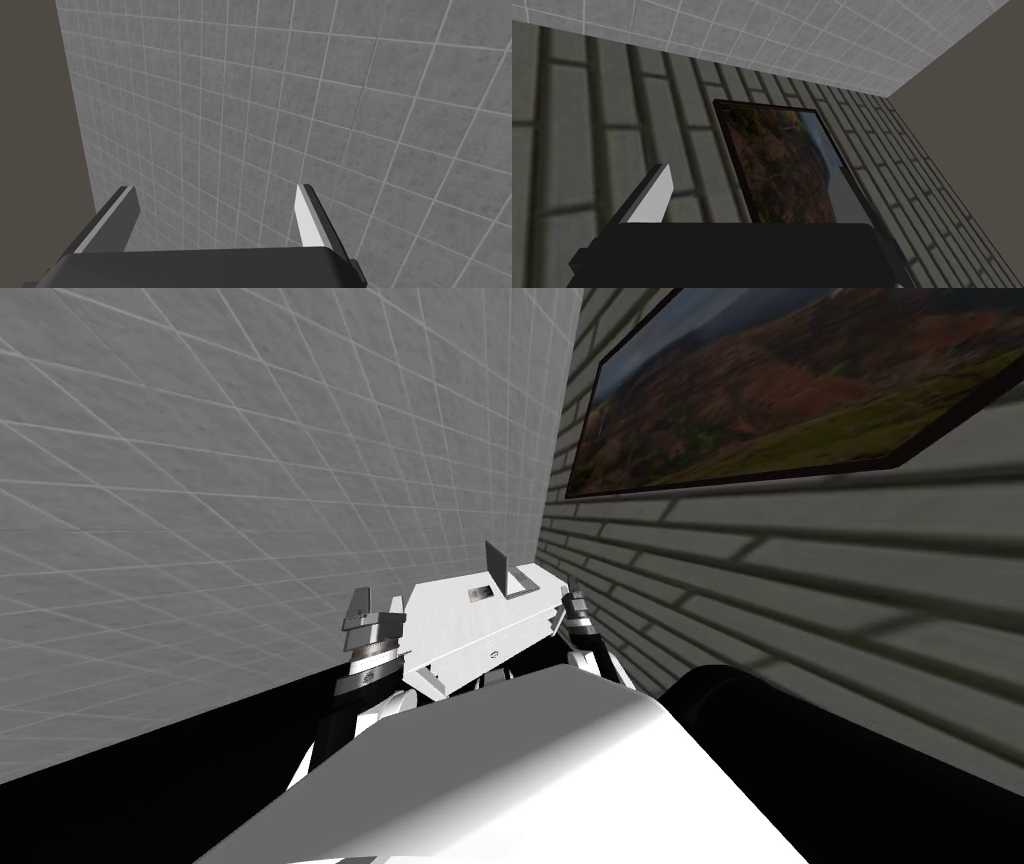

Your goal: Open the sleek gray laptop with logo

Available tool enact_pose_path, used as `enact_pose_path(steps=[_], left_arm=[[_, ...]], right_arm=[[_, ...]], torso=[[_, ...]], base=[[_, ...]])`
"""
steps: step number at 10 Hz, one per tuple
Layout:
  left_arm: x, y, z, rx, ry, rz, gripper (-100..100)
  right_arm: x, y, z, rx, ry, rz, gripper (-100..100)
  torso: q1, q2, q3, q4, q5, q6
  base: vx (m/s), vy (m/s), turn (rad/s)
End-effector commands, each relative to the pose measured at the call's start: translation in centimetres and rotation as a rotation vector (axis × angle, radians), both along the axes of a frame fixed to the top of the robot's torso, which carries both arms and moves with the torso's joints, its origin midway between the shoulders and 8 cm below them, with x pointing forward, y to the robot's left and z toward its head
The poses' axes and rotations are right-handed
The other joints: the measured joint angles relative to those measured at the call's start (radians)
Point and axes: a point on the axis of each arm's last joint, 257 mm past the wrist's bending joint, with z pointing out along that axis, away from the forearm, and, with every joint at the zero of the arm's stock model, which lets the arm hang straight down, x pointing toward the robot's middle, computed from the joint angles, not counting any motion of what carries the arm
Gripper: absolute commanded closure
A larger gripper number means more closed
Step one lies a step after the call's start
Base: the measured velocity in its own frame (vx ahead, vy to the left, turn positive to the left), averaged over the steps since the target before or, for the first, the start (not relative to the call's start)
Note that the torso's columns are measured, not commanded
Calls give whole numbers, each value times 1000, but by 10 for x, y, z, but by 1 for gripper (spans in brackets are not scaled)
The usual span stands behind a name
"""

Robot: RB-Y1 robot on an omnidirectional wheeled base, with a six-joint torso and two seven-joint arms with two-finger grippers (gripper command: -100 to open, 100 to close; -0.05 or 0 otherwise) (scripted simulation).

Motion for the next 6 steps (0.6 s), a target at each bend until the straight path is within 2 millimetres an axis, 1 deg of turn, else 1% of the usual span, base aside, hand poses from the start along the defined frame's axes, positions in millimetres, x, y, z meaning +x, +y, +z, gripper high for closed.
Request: enact_pose_path(steps=[1, 4, 6], left_arm=[[0, 0, 0, 0, 0, 0, 0], [0, 0, 0, 0, 0, 0, 0], [0, 0, 0, 0, 0, 0, 0]], right_arm=[[7, -7, -19, -114, 69, -26, -100], [13, -22, -43, -271, 159, -68, -100], [16, -36, -60, -387, 221, -103, -100]], torso=[[-1, 0, 0, 0, 0, 0], [0, 0, 0, 0, 0, 0], [0, 0, 0, 0, 0, 0]], base=[[-8, 48, 141], [-19, 60, 163], [-14, 82, 161]])
